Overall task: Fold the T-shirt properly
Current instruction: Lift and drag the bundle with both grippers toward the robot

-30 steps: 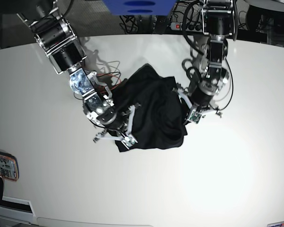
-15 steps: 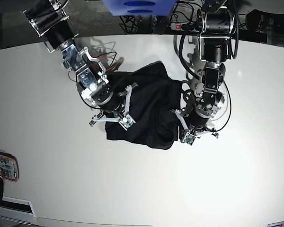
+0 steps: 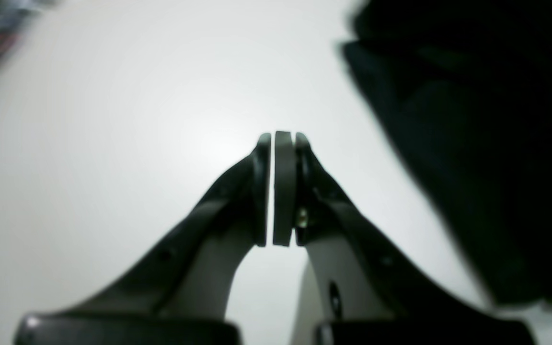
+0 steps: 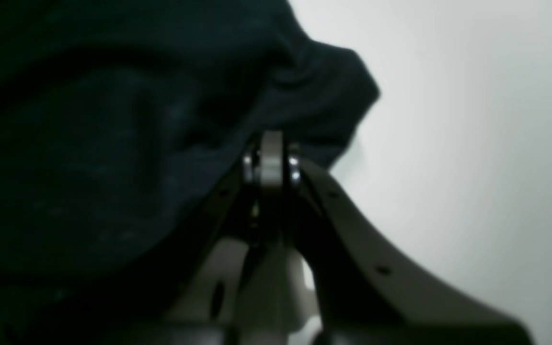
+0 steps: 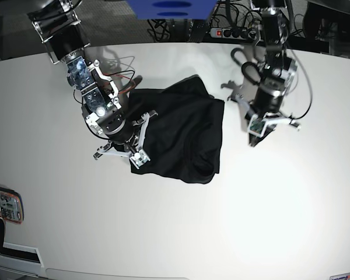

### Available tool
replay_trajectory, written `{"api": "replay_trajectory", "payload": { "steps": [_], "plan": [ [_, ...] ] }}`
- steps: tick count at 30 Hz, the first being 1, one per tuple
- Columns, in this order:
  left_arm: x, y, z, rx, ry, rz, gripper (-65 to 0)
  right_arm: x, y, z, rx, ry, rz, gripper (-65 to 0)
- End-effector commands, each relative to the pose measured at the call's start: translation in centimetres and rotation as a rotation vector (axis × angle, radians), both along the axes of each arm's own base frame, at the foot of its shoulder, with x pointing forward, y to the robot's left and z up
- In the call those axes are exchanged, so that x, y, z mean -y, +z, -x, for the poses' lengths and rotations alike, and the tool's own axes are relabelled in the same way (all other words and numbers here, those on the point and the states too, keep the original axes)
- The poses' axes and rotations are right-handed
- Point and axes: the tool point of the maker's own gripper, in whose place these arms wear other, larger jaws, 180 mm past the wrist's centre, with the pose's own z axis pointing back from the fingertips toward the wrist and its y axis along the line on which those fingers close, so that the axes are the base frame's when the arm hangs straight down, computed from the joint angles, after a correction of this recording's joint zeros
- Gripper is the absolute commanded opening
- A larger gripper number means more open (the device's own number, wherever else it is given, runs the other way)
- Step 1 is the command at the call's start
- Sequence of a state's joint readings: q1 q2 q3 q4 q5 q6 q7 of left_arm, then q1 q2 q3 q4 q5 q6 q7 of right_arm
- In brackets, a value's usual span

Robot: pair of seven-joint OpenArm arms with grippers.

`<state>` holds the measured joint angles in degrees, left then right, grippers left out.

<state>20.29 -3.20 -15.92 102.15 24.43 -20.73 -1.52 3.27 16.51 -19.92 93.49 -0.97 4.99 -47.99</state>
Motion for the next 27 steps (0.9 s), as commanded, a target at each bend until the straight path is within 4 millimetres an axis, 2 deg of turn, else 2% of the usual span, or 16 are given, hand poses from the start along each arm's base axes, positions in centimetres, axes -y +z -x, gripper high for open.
{"api": "replay_trajectory", "payload": {
  "steps": [1,2,4,6,9,12,16,20,24,27],
  "plan": [
    [-0.3,2.1,0.5,0.054,0.002,-0.009,-65.0,-0.3,1.4,-0.9,0.042,0.003,-0.016,-65.0],
    [-0.6,2.6,1.6,0.056,0.006,-0.022,-65.0,-0.4,2.0,-1.3,0.053,0.004,-0.015,-65.0],
    [0.2,3.7,3.1,0.064,-0.011,-0.016,-65.0,-0.5,3.7,-2.7,0.095,0.007,-0.014,-65.0],
    [2.1,3.9,4.2,0.056,-0.046,0.053,-65.0,-0.5,4.6,-3.9,0.121,0.005,-0.012,-65.0],
    [5.5,3.1,5.0,0.024,-0.108,0.158,-65.0,-0.3,6.8,-6.3,0.18,0.0,-0.008,-65.0],
    [7.8,1.2,5.4,-0.027,-0.151,0.208,-65.0,0.3,7.4,-7.9,0.192,-0.015,0.007,-65.0],
    [10.3,-2.2,5.6,-0.109,-0.2,0.249,-65.0,0.3,6.2,-9.0,0.154,-0.039,0.01,-65.0],
    [10.0,-5.0,4.4,-0.147,-0.153,0.243,-65.0,0.1,3.5,-9.6,0.076,-0.065,0.012,-65.0],
    [9.0,-5.2,3.7,-0.131,-0.103,0.225,-65.0,0.4,0.2,-9.3,0.016,-0.083,0.008,-65.0],
    [8.6,-4.8,2.9,-0.113,-0.1,0.213,-65.0,0.5,-0.4,-9.2,0.013,-0.084,0.004,-65.0]
  ]
}}
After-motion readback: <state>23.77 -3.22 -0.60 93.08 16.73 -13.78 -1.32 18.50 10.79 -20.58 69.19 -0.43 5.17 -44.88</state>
